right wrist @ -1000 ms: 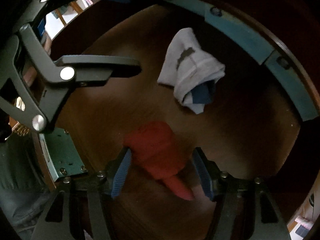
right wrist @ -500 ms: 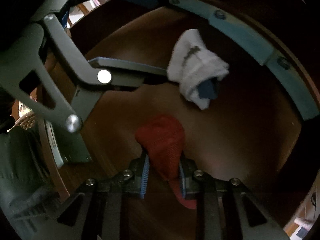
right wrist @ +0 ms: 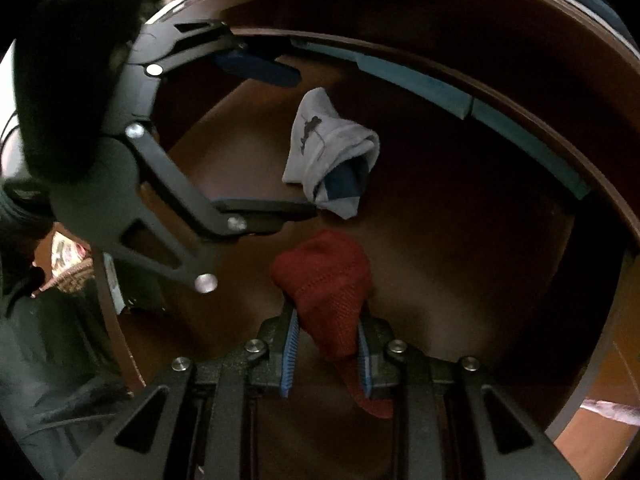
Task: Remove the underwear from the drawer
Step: 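Grasp the red sock with right tool while left tool grasps grey-white sock, then lift the grey-white sock and red sock up out of the drawer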
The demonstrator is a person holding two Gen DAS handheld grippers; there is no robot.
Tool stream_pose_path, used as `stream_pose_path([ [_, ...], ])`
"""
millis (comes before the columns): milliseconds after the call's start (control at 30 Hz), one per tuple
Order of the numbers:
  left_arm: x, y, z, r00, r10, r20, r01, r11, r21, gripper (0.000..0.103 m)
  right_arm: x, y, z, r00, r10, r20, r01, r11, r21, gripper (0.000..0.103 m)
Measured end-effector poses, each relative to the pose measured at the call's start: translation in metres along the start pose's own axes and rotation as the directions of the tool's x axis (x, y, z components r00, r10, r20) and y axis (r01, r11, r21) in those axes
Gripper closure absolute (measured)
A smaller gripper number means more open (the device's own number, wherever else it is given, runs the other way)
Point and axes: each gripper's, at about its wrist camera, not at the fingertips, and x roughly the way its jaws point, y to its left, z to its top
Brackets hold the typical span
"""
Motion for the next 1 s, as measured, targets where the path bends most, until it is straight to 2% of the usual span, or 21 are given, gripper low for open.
stream_pose_path([
  [133, 0.01, -0.005, 0.004, 1.0, 0.015, -0.018, -0.014, 0.999, 0.051, 0.011, 0.008, 0.001, -0.003, 1.0, 0.006, 0.003, -0.006, 1.0, -0.001, 0.076],
  [200, 0.015, -0.007, 0.006, 1.0, 0.016, -0.027, -0.014, 0.998, 0.065, 0.017, 0.006, -0.009, -0.004, 1.0, 0.008, 0.003, -0.008, 1.0, -0.004, 0.076],
  [233, 0.018, -0.008, 0.007, 0.999, 0.019, -0.033, -0.017, 0.997, 0.069, 0.017, 0.0, -0.01, -0.003, 1.0, 0.01, 0.003, -0.01, 1.0, -0.004, 0.076],
  [333, 0.021, -0.011, 0.012, 1.0, 0.02, -0.02, -0.019, 0.997, 0.078, 0.018, -0.018, -0.016, 0.005, 1.0, 0.013, -0.004, -0.013, 1.0, -0.004, 0.076],
  [433, 0.022, -0.017, 0.015, 0.999, 0.03, -0.01, -0.029, 0.994, 0.101, 0.022, -0.01, -0.024, 0.004, 1.0, 0.006, -0.016, -0.006, 1.0, -0.01, 0.076],
  [467, 0.022, -0.019, 0.016, 1.0, 0.027, -0.007, -0.026, 0.994, 0.11, 0.027, -0.009, -0.023, 0.003, 1.0, 0.003, -0.018, -0.003, 1.0, -0.01, 0.076],
  [500, 0.023, -0.024, 0.018, 1.0, 0.013, -0.009, -0.012, 0.993, 0.116, 0.04, -0.009, -0.024, 0.004, 1.0, 0.002, -0.019, -0.002, 1.0, -0.011, 0.076],
  [533, 0.025, -0.025, 0.02, 1.0, -0.006, -0.018, 0.008, 0.993, 0.118, 0.046, -0.009, -0.024, 0.004, 1.0, 0.003, -0.019, -0.003, 1.0, -0.009, 0.076],
  [700, 0.019, -0.018, 0.023, 0.999, -0.039, -0.007, 0.04, 0.995, 0.091, 0.072, -0.009, -0.024, 0.006, 1.0, 0.001, -0.009, -0.001, 1.0, -0.001, 0.076],
  [767, 0.013, -0.014, 0.018, 0.999, -0.047, -0.002, 0.047, 0.995, 0.084, 0.075, -0.01, -0.025, 0.007, 1.0, 0.002, -0.002, -0.002, 1.0, 0.003, 0.076],
  [1000, -0.01, -0.008, 0.007, 0.997, -0.067, 0.033, 0.066, 0.998, 0.021, 0.076, -0.016, -0.029, 0.005, 0.999, 0.01, 0.036, -0.011, 1.0, 0.017, 0.076],
])
